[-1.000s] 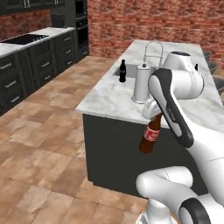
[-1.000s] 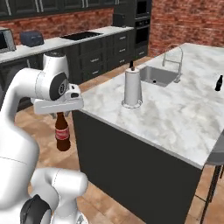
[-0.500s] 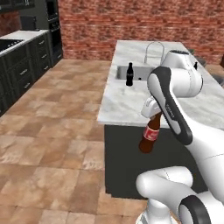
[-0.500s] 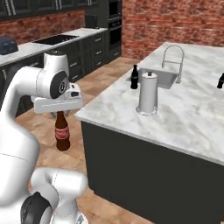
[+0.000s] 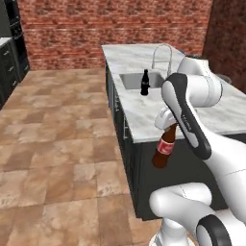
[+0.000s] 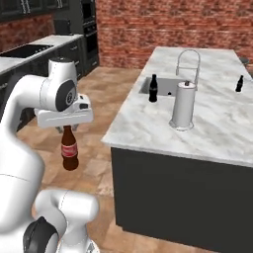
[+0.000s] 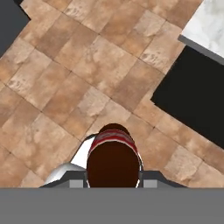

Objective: Place the large bottle from the dining counter next to the other large bottle outside the sink, and place the small bottle from the dining counter next to the other small bottle inside the sink.

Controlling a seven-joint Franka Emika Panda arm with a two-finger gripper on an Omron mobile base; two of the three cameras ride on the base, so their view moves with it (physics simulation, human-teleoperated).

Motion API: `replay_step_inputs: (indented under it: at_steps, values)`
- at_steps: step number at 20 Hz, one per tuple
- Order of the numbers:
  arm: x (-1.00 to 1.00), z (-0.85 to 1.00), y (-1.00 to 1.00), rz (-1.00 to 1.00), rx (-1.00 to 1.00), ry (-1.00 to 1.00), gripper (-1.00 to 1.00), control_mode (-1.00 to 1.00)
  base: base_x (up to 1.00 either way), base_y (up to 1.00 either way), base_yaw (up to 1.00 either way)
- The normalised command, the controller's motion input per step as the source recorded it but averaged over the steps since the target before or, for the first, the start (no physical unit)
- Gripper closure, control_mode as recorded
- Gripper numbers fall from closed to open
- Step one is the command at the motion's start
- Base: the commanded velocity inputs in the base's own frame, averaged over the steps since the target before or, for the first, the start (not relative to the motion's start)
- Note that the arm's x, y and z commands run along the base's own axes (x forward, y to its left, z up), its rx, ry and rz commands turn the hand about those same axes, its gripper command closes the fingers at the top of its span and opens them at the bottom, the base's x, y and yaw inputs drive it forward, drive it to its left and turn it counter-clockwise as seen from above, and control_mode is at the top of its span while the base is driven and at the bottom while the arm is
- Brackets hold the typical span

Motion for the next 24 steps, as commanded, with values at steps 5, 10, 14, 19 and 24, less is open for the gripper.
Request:
replay_step_inputs:
  at_steps: [5, 10, 14, 19, 24]
  values:
    - [0.00, 0.00, 0.00, 0.00, 0.00, 0.00, 1.00, 1.00, 0.67, 1.00, -0.50]
    - [0.00, 0.00, 0.00, 0.00, 0.00, 0.00, 1.00, 1.00, 0.85, 1.00, -0.58]
    - [0.00, 0.00, 0.00, 0.00, 0.00, 0.00, 1.00, 1.00, 0.82, 1.00, -0.61]
    - [0.00, 0.00, 0.00, 0.00, 0.00, 0.00, 1.00, 1.00, 0.65, 1.00, -0.60]
    - [0.00, 0.00, 0.00, 0.00, 0.00, 0.00, 1.00, 1.00, 0.61, 0.99, -0.61]
